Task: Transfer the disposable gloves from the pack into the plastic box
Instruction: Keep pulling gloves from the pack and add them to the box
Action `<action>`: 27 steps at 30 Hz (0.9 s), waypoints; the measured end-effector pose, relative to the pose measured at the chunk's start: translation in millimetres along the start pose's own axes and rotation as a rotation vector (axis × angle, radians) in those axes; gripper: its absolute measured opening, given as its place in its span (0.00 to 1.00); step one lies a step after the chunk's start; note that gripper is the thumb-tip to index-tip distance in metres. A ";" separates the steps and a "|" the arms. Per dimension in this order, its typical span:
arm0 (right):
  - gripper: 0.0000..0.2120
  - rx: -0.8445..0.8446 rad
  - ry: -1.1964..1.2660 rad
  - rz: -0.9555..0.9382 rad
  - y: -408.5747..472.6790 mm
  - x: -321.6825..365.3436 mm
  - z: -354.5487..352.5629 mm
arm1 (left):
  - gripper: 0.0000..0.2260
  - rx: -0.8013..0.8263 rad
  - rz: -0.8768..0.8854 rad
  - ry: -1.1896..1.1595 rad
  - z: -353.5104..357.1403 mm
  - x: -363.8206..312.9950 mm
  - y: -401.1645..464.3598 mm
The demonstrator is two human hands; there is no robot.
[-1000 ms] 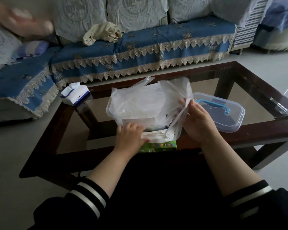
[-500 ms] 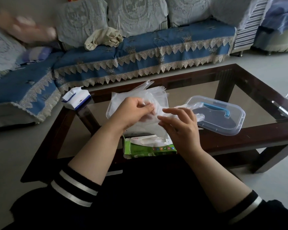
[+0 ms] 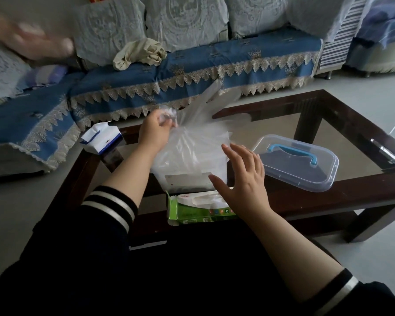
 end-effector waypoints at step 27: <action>0.17 0.722 -0.101 0.000 -6.2 -15.7 44.3 | 0.14 0.206 0.658 0.379 28.3 39.1 -132.9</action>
Point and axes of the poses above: each hand's wrist, its own y-axis towards the middle knuckle, its own z-axis out of the palm, x = y × z, the point moved 3 cm from there along y, towards the middle knuckle
